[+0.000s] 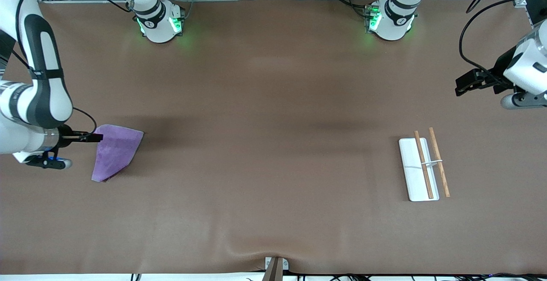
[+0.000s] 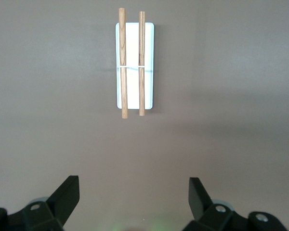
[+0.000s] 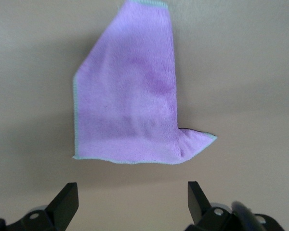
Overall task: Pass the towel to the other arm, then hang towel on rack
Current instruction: 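Move the right gripper down over the purple towel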
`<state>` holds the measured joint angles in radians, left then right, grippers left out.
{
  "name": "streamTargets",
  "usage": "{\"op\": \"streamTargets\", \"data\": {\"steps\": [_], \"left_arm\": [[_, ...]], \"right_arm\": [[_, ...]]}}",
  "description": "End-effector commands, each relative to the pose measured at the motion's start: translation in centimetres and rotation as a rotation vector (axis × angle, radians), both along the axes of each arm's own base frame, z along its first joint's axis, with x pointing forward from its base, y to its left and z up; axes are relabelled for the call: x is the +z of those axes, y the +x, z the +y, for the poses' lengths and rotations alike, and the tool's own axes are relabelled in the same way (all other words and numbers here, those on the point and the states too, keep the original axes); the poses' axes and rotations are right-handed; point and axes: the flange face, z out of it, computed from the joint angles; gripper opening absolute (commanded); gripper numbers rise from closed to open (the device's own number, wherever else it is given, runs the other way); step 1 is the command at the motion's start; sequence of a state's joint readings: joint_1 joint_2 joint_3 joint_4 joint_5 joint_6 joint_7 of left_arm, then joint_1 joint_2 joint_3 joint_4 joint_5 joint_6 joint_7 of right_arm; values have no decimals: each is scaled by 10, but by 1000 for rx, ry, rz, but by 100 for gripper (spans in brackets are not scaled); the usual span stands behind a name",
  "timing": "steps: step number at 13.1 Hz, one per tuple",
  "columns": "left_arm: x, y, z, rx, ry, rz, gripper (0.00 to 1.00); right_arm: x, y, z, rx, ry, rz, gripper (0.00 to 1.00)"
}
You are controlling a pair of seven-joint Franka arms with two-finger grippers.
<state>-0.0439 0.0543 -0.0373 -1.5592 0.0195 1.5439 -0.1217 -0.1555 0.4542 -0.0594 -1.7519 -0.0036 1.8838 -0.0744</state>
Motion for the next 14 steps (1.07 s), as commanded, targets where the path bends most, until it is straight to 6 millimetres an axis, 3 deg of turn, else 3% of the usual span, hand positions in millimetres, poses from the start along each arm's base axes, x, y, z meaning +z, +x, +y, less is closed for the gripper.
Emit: {"op": "streamTargets", "data": {"steps": [1, 2, 5, 6, 11, 12, 14], "left_arm": [[2, 5, -6, -14, -5, -12, 100], [-1, 7, -7, -15, -3, -11, 100], [-10, 14, -8, -13, -5, -11, 100], [-16, 16, -13, -21, -6, -5, 100], [-27, 23, -26, -33, -9, -8, 100], [-29, 24, -28, -36, -10, -6, 100], [-30, 26, -28, -37, -11, -12, 100]], "right_arm": [[-34, -6, -2, 18, 3, 9, 100], [-44, -7, -7, 31, 8, 4, 100], [-71, -14, -51, 136, 61, -29, 100], [-81, -16, -57, 151, 71, -28, 100], [-109, -39, -51, 118, 122, 26, 100], [-109, -39, -51, 117, 123, 25, 81], [-109, -39, -52, 134, 130, 18, 19]]}}
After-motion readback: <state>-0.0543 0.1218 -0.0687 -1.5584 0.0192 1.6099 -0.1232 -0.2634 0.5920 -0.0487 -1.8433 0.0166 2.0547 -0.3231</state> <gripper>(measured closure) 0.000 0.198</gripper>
